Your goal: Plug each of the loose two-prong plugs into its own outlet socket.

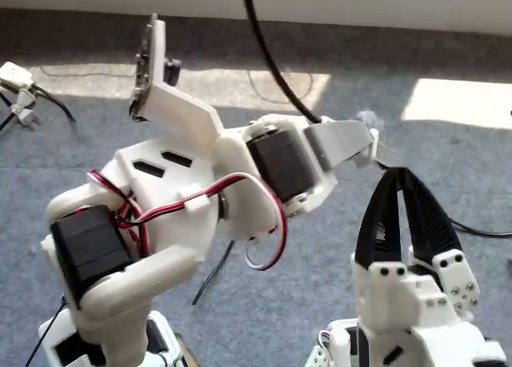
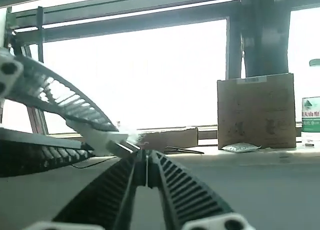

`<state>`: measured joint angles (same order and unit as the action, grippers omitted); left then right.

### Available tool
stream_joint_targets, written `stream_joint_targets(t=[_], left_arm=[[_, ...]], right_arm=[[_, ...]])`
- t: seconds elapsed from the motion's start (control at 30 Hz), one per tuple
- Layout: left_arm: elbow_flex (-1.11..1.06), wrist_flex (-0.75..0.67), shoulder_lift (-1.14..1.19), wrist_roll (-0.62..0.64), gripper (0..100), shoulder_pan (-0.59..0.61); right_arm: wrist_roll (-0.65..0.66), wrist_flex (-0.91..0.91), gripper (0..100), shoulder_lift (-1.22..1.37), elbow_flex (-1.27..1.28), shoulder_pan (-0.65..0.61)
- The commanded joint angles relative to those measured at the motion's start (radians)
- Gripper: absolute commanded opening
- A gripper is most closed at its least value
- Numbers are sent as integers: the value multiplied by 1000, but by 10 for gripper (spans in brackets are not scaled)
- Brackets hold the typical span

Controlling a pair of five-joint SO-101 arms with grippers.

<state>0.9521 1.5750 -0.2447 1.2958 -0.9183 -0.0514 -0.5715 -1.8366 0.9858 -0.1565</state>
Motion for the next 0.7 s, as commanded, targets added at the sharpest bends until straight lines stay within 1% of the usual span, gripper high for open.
stream_joint_targets(t=[0.0, 0.13, 0.27, 0.4, 0.53, 0.63, 0.67], left_arm=[[4, 35, -54, 0, 7, 39], [4, 57, -61, -78, 7, 36], [4, 51, -53, -81, 7, 44], [7, 48, -10, -78, 7, 94], [5, -5, 61, -77, 7, 125], [12, -17, 82, -75, 7, 114], [12, -25, 82, -75, 7, 93]], right_arm=[[11, 38, 29, 8, 5, 18], [11, 38, 29, 7, -1, 16], [9, 22, 29, 2, -4, 16], [3, -84, 29, 1, -134, 8], [3, -183, 29, 1, -285, -68], [3, -240, 29, 1, -349, -137], [3, -254, 29, 2, -351, -157]])
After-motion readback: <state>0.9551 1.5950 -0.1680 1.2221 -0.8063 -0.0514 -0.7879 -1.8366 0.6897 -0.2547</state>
